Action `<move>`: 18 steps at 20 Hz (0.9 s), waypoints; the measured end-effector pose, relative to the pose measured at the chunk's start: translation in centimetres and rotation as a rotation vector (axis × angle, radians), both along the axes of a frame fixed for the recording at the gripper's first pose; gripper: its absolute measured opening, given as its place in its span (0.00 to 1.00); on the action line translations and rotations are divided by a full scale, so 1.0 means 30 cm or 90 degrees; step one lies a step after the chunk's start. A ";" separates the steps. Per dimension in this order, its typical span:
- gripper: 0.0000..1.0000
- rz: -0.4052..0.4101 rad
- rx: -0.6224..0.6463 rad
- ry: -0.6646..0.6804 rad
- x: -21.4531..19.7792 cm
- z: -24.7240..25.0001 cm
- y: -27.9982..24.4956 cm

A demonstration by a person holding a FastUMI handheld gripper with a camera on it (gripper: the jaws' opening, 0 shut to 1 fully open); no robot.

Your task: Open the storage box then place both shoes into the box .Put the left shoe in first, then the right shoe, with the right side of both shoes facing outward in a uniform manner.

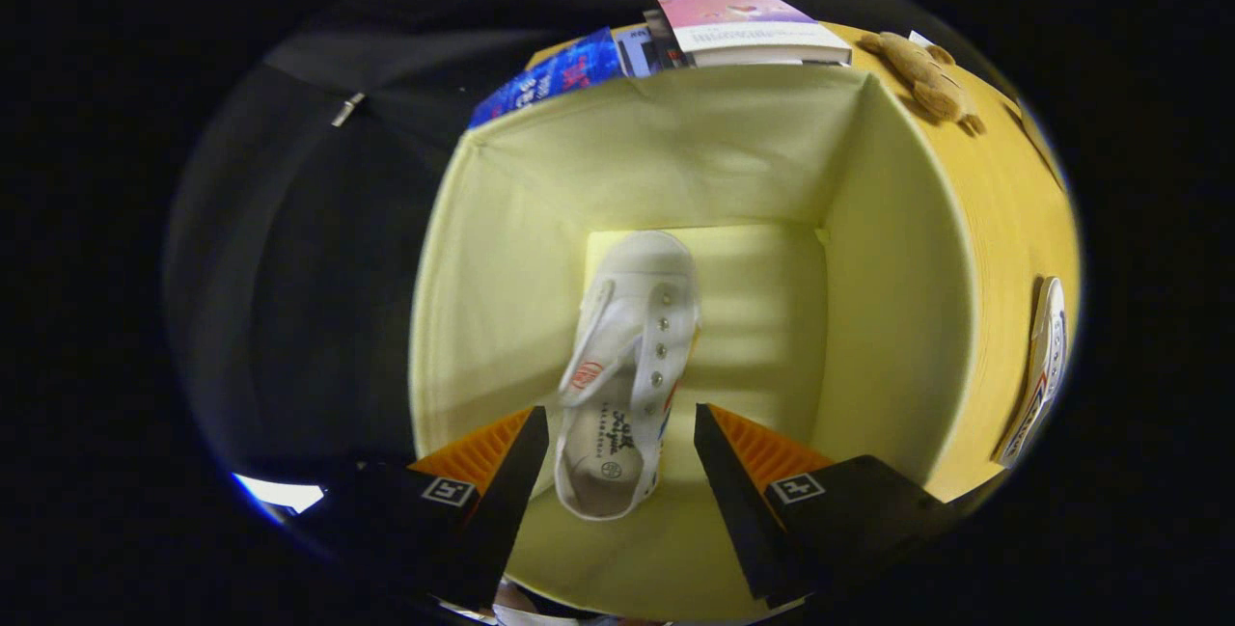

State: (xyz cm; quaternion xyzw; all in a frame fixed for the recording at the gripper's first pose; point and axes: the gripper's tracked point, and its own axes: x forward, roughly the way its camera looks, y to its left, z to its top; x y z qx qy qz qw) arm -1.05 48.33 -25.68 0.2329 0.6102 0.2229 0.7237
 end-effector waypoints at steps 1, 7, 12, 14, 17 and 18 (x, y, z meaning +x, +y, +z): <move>0.98 -0.002 0.024 -0.014 -0.003 0.057 -0.029; 0.99 -0.016 0.058 -0.219 0.047 0.276 -0.366; 0.99 -0.061 -0.029 -0.281 -0.014 0.192 -0.812; 0.99 -0.059 -0.111 -0.291 -0.046 0.087 -1.022; 0.98 -0.064 -0.211 -0.258 -0.125 -0.088 -1.281; 0.98 -0.067 -0.237 -0.245 -0.152 -0.143 -1.348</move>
